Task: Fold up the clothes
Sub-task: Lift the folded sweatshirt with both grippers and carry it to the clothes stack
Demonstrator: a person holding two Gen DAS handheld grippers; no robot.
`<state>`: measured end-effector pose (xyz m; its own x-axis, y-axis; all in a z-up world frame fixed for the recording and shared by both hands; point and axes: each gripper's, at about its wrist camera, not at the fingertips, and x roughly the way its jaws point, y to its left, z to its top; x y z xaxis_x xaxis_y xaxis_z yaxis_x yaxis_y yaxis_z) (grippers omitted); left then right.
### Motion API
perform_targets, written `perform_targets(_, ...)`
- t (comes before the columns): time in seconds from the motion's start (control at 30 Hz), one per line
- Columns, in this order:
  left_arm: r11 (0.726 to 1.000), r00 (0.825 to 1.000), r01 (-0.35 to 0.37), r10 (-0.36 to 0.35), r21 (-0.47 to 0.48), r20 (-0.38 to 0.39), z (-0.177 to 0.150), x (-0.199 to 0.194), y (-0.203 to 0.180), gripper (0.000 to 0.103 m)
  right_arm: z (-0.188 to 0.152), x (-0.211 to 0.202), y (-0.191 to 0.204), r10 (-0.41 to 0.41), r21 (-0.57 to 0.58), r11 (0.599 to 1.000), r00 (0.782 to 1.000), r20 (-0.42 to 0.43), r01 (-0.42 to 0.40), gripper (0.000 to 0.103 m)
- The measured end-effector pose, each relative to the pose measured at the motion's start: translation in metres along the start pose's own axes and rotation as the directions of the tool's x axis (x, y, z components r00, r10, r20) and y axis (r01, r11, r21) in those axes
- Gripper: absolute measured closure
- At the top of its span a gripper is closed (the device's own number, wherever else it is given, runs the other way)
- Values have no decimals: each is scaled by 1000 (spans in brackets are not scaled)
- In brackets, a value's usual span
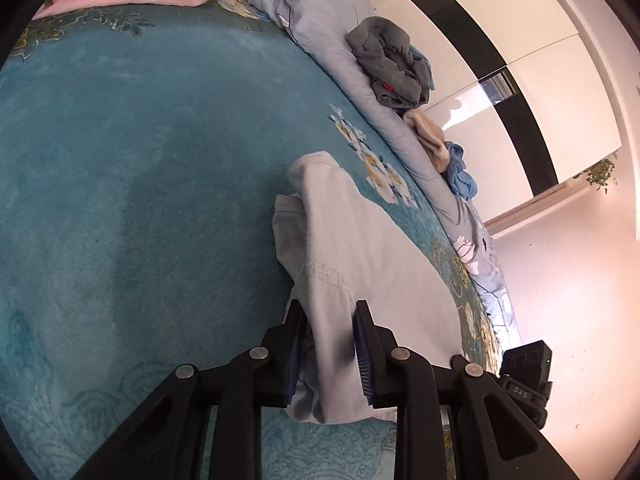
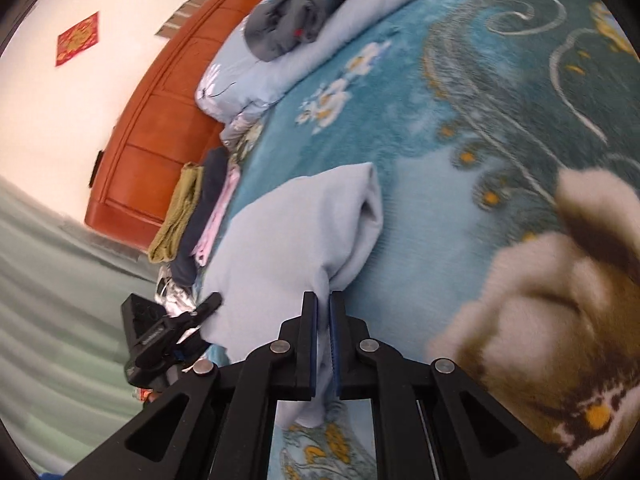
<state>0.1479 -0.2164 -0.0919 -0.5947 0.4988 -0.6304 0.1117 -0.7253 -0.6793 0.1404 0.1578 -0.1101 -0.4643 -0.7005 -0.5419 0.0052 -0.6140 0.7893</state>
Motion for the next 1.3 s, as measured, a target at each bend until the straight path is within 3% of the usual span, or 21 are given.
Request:
perform_targets(0.13,1000,1000,-19,19,0,18,9,-5,1,48,-4,-6,-6,15,35,999,1000,23,-16,95)
perform_targets(0.23,1000,1000,-25,25,-3,19,23,0,3,39,-6,-8,-6,10,55,998,999,42,-12,94)
perform_targets(0.27,1000,1000,-30,30,4,-3,29,7,3,38,-6,-8,-6,6,64,998,999,46,-9,93)
perform_targets(0.37,999,996,-36,38,27,-83,43,29,3,37,-6,-4,-6,-2,106,994,998,64,-5,79)
perform_targets(0.57,999,988,16,-9,45,-152,47,52,-4,37,-6,5,-2,-57,179,983,993,106,38,77)
perform_targets(0.7,996,985,67,-57,57,-163,39,56,-12,41,-9,14,3,-45,201,979,994,103,23,77)
perform_targets(0.77,995,982,88,-81,38,-169,36,56,-10,55,-10,19,6,-48,198,980,994,98,27,79)
perform_targets(0.8,995,980,103,-98,18,-173,35,56,-8,62,-9,20,7,-42,202,979,995,96,22,86)
perform_targets(0.93,992,980,123,-124,-16,-153,29,49,-4,75,-5,22,12,-26,206,979,995,93,6,93)
perform_targets(1.1,988,982,152,-147,26,-121,28,28,-18,81,11,12,45,-32,115,993,995,89,22,94)
perform_targets(1.3,981,982,185,-182,60,-55,41,-7,-24,82,41,14,112,-51,-51,997,997,59,54,94)
